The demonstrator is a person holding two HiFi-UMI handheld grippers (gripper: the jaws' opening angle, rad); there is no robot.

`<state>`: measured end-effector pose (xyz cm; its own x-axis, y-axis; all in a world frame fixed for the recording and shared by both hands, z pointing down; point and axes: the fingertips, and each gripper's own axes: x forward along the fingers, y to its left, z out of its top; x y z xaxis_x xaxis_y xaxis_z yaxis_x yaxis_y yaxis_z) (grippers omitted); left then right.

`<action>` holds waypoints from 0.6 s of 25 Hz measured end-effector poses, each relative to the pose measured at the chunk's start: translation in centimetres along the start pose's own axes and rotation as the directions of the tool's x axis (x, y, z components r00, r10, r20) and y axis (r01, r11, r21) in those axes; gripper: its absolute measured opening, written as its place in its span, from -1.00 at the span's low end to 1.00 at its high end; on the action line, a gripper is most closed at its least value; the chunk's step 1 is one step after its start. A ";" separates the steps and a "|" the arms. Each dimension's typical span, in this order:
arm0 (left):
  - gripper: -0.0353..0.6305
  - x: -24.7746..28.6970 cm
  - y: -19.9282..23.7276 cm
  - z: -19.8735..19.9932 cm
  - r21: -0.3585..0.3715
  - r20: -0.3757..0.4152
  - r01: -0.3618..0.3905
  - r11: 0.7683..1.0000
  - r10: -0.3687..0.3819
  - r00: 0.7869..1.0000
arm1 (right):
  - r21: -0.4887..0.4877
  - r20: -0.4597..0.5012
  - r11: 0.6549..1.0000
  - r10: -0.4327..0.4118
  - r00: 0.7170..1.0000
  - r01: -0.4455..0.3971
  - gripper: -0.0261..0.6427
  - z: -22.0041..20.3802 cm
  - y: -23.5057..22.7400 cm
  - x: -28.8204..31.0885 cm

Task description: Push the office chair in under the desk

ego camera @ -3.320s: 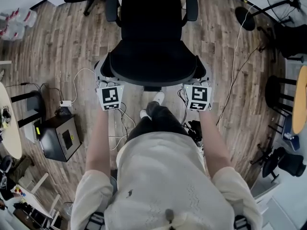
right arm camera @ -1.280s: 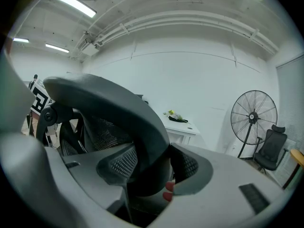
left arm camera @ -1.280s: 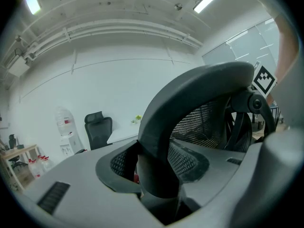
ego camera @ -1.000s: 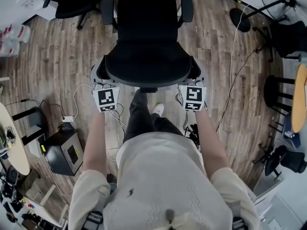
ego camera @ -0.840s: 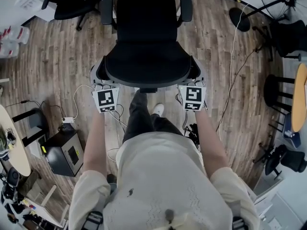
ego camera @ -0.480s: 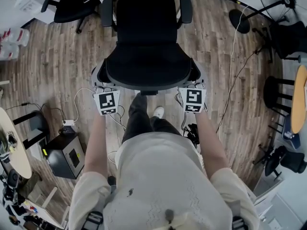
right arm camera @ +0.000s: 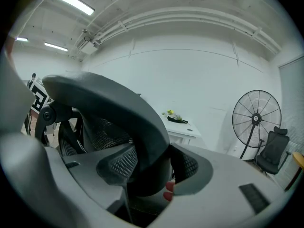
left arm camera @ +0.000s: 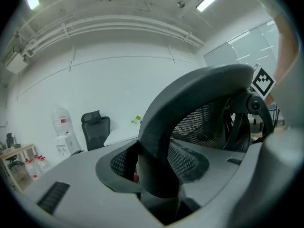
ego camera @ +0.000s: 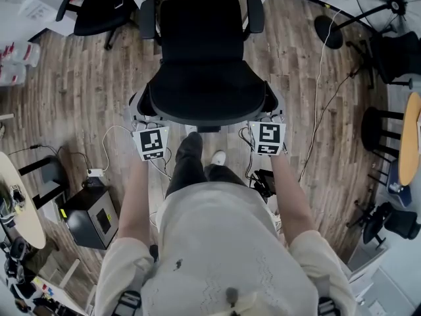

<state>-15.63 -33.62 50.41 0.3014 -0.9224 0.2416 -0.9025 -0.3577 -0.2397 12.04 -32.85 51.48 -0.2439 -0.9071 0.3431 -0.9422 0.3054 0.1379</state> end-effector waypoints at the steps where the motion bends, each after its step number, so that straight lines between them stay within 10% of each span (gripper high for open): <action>1: -0.25 0.3 0.1 0.0 0.001 0.000 0.001 1.000 -0.001 1.000 | 0.000 -0.001 1.000 -0.002 1.000 0.002 -0.25 0.1 -0.1 0.3; 15: -0.25 5.9 3.0 0.2 -0.003 0.007 0.008 1.000 -0.008 1.000 | -0.002 -0.002 1.000 -0.006 1.000 0.006 -0.25 1.5 -1.1 6.3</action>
<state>-16.50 -40.22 50.90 0.3111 -0.9204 0.2367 -0.9008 -0.3650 -0.2353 11.24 -39.31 52.07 -0.2380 -0.9082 0.3443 -0.9430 0.3009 0.1420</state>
